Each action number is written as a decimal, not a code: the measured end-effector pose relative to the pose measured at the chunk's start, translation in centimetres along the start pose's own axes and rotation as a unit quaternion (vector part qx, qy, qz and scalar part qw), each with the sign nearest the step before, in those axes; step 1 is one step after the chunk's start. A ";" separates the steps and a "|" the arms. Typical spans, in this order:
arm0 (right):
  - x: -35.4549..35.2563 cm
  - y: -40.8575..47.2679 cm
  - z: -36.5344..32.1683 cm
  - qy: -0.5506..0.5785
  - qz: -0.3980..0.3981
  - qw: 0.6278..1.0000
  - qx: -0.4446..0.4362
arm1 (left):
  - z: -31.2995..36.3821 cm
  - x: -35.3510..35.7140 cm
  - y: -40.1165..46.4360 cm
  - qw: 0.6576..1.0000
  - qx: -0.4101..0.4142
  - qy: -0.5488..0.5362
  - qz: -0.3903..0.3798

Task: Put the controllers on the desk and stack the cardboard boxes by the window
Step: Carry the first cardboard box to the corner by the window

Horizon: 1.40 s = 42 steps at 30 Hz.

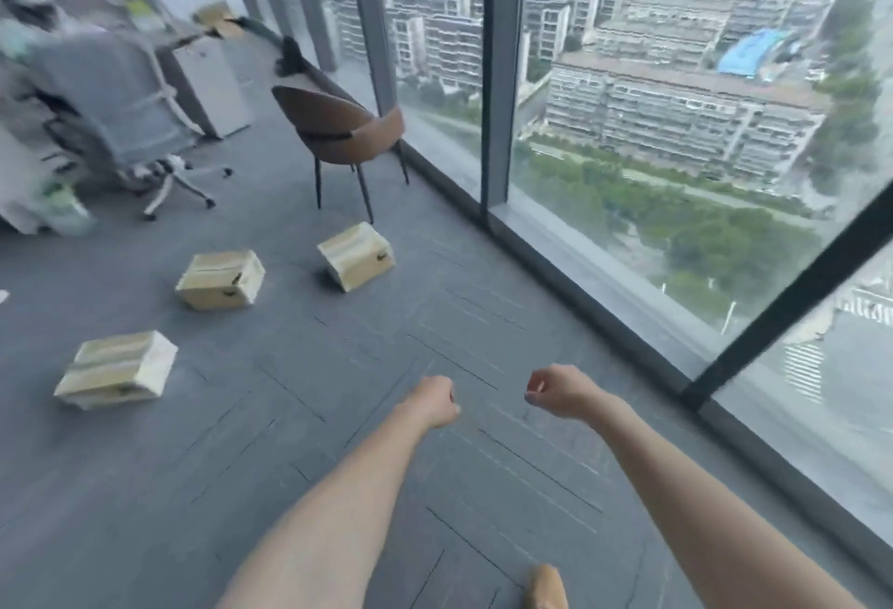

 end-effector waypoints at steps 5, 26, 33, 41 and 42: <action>-6.3 9.5 -3.8 -0.031 -0.028 0.995 -0.094 | -1.1 -6.0 4.6 0.997 -0.066 -0.031 0.005; -18.4 54.9 -18.4 -0.087 -0.120 0.972 -0.185 | -11.4 -28.8 37.8 0.955 -0.192 -0.224 0.009; -23.2 68.1 -21.8 -0.075 -0.129 0.975 -0.164 | -14.2 -37.8 48.6 0.946 -0.203 -0.253 0.015; -25.3 82.8 -23.7 -0.073 -0.162 0.972 -0.153 | -16.0 -43.6 60.2 0.930 -0.233 -0.285 0.001; -25.6 84.8 -24.0 -0.070 -0.164 0.972 -0.154 | -16.1 -44.4 61.9 0.927 -0.234 -0.293 -0.001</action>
Point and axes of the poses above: each hand's wrist, its own y-axis towards the middle knuckle, its own x-axis out of the palm, z = x × y, the point moved 9 cm from there along y, towards the middle knuckle, and after that the axes turned 12 degrees about -x, right-handed, at the moved point
